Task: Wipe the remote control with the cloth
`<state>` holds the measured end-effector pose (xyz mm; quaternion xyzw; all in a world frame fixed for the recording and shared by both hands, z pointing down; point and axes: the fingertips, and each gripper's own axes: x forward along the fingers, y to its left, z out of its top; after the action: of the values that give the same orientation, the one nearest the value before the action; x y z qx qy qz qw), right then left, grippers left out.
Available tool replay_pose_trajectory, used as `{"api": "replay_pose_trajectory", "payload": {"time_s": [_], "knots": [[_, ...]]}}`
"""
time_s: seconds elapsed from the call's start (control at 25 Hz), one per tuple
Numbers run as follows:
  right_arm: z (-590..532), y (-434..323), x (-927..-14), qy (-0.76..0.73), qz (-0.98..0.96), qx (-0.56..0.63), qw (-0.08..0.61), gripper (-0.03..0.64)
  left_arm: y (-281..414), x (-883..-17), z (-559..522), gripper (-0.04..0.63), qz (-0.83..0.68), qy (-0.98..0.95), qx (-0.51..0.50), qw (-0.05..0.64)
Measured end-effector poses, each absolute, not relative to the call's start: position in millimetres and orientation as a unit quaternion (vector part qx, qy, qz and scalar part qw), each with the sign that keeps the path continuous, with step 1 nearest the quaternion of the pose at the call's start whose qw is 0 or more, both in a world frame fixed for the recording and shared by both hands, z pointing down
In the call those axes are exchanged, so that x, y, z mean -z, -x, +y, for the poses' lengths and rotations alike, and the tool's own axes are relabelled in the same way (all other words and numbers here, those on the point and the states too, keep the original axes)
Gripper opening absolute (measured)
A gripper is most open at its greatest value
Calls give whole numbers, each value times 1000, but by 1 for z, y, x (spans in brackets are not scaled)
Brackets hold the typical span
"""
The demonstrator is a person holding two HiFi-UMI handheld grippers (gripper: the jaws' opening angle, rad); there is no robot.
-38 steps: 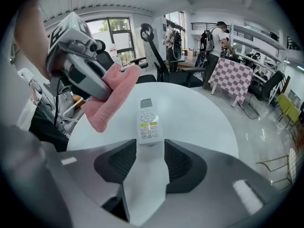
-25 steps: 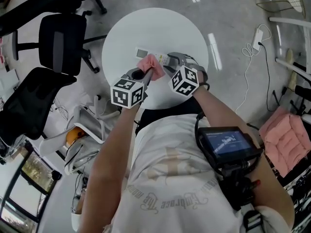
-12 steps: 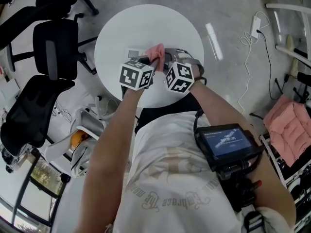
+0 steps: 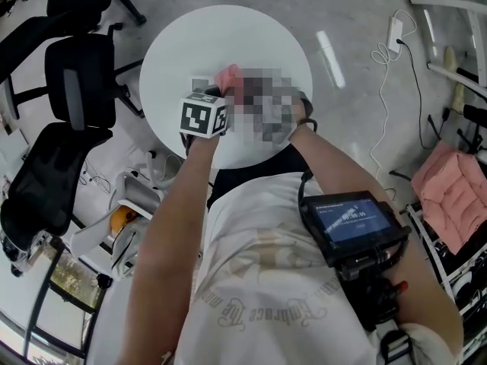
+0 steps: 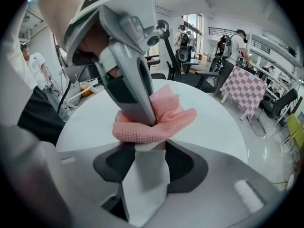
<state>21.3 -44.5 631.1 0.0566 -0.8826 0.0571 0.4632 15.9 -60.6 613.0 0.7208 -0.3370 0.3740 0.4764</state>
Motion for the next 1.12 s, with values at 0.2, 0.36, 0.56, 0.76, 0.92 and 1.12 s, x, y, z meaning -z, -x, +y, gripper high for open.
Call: {"api": "replay_pose_trajectory", "payload": {"time_s": [0.2, 0.36, 0.56, 0.76, 0.92, 1.12], "knots": [[-44, -22, -631, -51, -882, -53, 466, 209, 0, -614, -59, 21, -355, -711, -371, 479], [-43, -22, -631, -48, -882, -52, 466, 209, 21, -615, -56, 21, -372, -700, -368, 485], [-43, -22, -630, -46, -882, -51, 466, 209, 44, -617, -56, 21, -381, -695, -376, 480], [-45, -25, -631, -44, -881, -48, 468, 209, 81, -623, -58, 21, -406, -675, -394, 474], [-44, -29, -632, -45, -881, -49, 469, 209, 110, -626, -60, 21, -411, -666, -436, 445], [-44, -30, -633, -44, -880, -50, 470, 209, 122, -624, -65, 21, -415, -662, -454, 428]]}}
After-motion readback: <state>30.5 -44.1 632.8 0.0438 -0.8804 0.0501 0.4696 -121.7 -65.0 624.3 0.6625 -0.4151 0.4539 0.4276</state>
